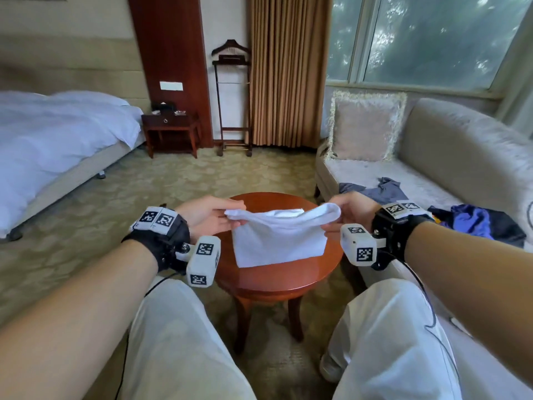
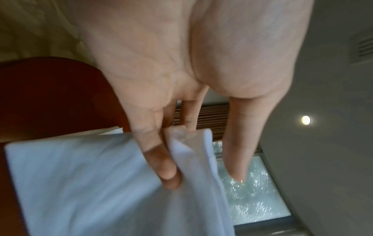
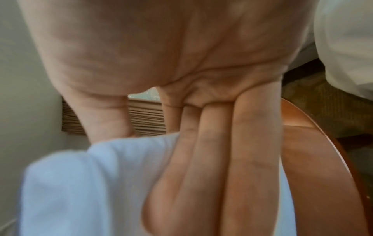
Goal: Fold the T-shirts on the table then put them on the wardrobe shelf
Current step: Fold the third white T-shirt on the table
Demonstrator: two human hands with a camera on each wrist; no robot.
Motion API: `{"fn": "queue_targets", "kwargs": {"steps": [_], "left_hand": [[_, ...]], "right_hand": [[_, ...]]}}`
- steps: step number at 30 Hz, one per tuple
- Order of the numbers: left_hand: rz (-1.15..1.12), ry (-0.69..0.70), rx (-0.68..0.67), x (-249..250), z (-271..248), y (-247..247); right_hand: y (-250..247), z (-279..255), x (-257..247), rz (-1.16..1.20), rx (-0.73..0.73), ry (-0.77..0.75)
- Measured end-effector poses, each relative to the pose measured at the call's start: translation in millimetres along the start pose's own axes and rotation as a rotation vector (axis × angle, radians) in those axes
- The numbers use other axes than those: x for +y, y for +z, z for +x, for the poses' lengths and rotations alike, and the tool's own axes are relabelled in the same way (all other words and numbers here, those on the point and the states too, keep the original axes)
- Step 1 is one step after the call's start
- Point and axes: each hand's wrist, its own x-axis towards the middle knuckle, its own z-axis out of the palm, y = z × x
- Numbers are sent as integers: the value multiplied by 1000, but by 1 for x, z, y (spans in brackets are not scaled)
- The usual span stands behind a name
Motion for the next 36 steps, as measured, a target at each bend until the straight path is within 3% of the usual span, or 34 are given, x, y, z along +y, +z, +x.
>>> {"fn": "queue_targets", "kwargs": {"steps": [4, 7, 9, 12, 16, 21, 26, 36], "left_hand": [[-58, 61, -31, 5, 3, -8], [60, 79, 140, -9, 18, -9], [71, 64, 267, -22, 31, -10], [94, 24, 384, -37, 49, -8], [533, 12, 501, -51, 77, -17], [883, 63, 456, -60, 116, -43], [924, 99, 468, -58, 157, -59], [915, -129, 411, -52, 237, -80]], "right_hand": [[-10, 4, -7, 258, -58, -15], [-22, 25, 4, 221, -104, -6], [-24, 39, 11, 57, -44, 32], [-25, 61, 29, -148, 159, 102], [-31, 88, 45, -229, 310, 124], [-45, 135, 43, -329, 323, 114], [-57, 186, 38, -421, 434, 64], [-63, 267, 30, -500, 508, 145]]}}
